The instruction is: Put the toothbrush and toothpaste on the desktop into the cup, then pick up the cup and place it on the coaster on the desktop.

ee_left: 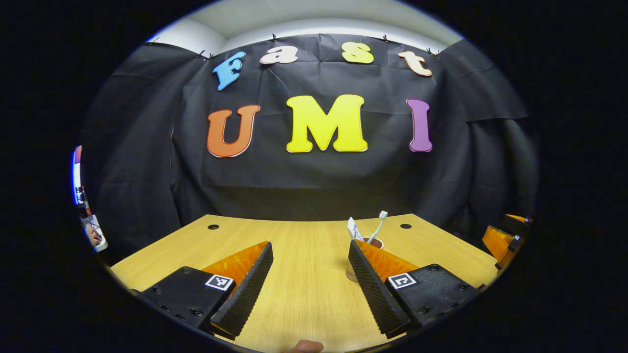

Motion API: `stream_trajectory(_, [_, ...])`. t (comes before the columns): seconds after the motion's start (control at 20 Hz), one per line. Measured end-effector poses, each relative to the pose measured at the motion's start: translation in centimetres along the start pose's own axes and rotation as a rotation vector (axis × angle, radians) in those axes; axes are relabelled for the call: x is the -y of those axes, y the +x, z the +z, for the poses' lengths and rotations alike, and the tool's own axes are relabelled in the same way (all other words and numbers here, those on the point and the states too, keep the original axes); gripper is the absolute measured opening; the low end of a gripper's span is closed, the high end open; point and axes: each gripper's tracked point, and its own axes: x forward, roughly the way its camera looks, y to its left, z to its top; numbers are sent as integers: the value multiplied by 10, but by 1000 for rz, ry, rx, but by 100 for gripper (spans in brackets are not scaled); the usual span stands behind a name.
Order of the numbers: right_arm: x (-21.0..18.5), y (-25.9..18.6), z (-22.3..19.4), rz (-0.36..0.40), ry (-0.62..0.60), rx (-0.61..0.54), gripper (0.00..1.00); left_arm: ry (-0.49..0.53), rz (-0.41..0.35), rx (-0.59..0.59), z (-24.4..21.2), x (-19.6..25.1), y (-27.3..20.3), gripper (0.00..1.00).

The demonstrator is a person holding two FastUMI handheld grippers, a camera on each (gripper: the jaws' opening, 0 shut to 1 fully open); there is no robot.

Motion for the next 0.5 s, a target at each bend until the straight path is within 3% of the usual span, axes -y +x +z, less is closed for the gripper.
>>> stream_trajectory(0.5, [-28, -7, 2, 46, -33, -1, 94, -29, 14, 31, -8, 0, -15, 98])
